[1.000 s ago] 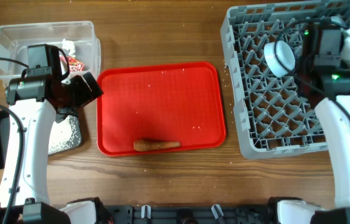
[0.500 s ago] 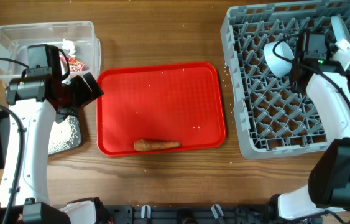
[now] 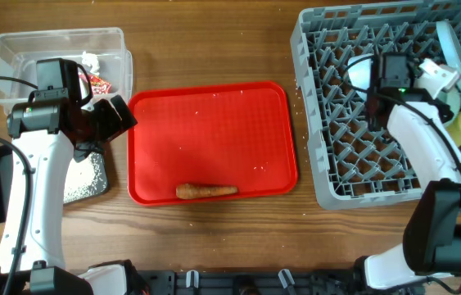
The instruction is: Sort waste into correct bins and load items into the dishwasher rack
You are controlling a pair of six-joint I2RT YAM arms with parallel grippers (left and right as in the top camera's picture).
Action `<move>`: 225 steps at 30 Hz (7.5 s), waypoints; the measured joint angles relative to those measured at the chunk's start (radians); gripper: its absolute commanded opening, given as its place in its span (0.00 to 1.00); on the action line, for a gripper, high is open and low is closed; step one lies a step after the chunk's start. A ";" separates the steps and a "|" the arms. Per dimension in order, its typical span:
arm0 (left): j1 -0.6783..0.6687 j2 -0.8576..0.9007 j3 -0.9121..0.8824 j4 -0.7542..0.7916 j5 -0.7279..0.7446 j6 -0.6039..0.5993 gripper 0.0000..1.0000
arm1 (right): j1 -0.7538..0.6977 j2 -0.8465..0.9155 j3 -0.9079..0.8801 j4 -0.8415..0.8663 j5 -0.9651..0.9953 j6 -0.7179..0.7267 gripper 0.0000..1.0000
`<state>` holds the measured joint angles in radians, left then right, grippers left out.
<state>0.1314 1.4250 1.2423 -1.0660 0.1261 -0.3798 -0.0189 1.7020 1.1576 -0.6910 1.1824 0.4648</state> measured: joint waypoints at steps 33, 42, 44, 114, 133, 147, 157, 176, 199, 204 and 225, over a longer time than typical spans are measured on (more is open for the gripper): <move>0.000 0.000 0.000 0.000 0.002 0.000 1.00 | 0.042 0.000 -0.156 0.304 0.186 -0.210 0.08; 0.000 0.000 0.000 0.005 0.002 0.000 1.00 | 0.180 0.000 -0.166 0.269 0.142 -0.355 0.87; 0.000 0.000 0.000 0.005 0.002 0.000 1.00 | 0.203 0.000 -0.167 0.257 0.142 -0.368 0.89; -0.634 0.277 -0.304 0.352 -0.127 -1.091 0.36 | 0.309 -0.491 -0.169 -0.133 -1.031 -0.267 0.99; -0.337 0.153 -0.306 0.339 -0.219 -0.728 0.14 | 0.309 -0.491 -0.169 -0.134 -1.031 -0.267 0.99; 0.342 -0.099 -0.304 0.335 -0.253 -0.511 0.16 | 0.310 -0.491 -0.169 -0.134 -1.031 -0.267 0.99; 0.558 0.151 -0.304 0.451 -0.257 -0.504 0.24 | 0.309 -0.491 -0.169 -0.134 -1.031 -0.267 0.99; 0.552 0.243 -0.225 0.406 -0.256 -0.462 0.65 | 0.309 -0.491 -0.169 -0.116 -1.059 -0.270 1.00; -0.170 0.111 -0.056 -0.185 -0.030 0.140 1.00 | 0.309 -0.534 -0.168 -0.218 -1.301 -0.196 1.00; -0.170 -0.167 -0.167 -0.058 -0.022 0.143 1.00 | 0.309 -0.758 -0.181 -0.212 -1.266 -0.193 0.99; -0.170 -0.920 -0.400 0.151 -0.007 0.112 1.00 | 0.309 -1.149 -0.312 -0.193 -1.129 -0.197 1.00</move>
<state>-0.0383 0.5049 0.8421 -0.9154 0.1188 -0.2680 0.2905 0.5533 0.8455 -0.8841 0.0536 0.2680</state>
